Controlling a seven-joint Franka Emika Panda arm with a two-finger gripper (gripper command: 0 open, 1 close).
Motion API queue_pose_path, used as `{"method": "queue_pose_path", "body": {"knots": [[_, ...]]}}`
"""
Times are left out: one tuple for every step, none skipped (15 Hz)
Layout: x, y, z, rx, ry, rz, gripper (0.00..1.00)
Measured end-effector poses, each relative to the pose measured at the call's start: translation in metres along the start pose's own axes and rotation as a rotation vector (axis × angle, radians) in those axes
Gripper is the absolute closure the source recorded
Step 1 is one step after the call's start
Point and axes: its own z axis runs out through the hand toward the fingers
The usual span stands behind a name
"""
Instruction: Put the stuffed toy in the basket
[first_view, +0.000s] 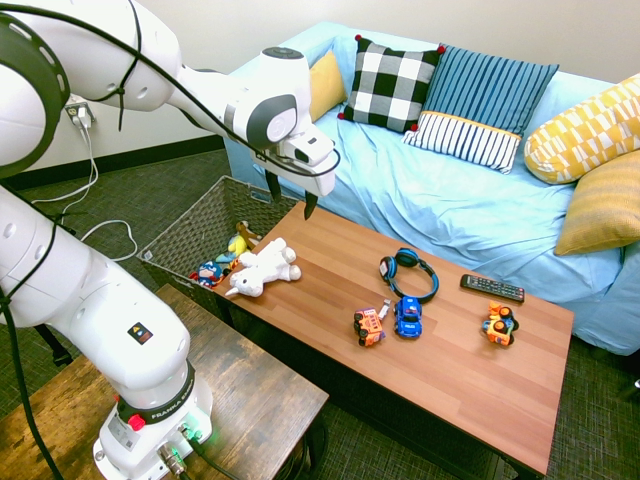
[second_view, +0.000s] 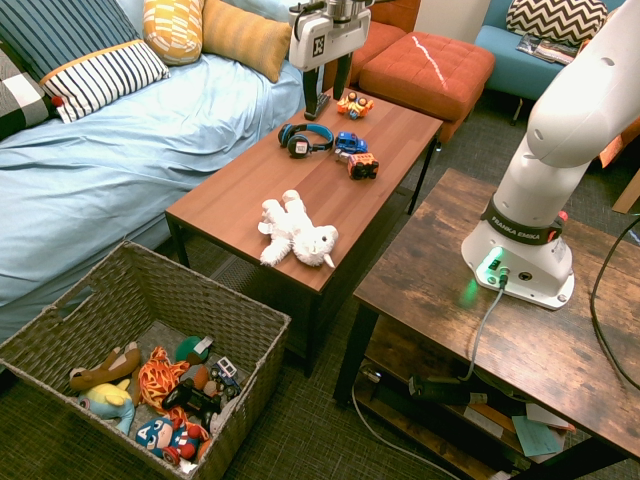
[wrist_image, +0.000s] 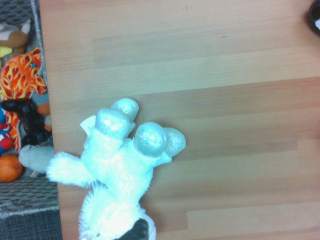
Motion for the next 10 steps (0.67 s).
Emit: {"method": "queue_pose_path", "body": {"knots": [[0.001,-0.001,0.000,0.000,0.001,-0.001,0.00],[0.001,-0.002,0.001,0.000,0.008,-0.005,0.00],[0.002,-0.004,0.002,0.009,0.019,-0.006,0.00],[0.000,-0.009,0.006,0.018,0.029,-0.011,0.00],[-0.003,-0.014,0.011,0.026,0.036,-0.021,0.00],[-0.009,-0.019,0.016,0.032,0.039,-0.031,0.00],[-0.019,-0.023,0.025,0.039,0.040,-0.044,0.00],[-0.031,-0.026,0.036,0.047,0.039,-0.055,0.00],[-0.043,-0.028,0.048,0.055,0.038,-0.065,0.00],[-0.056,-0.029,0.064,0.059,0.039,-0.075,0.00]]}}
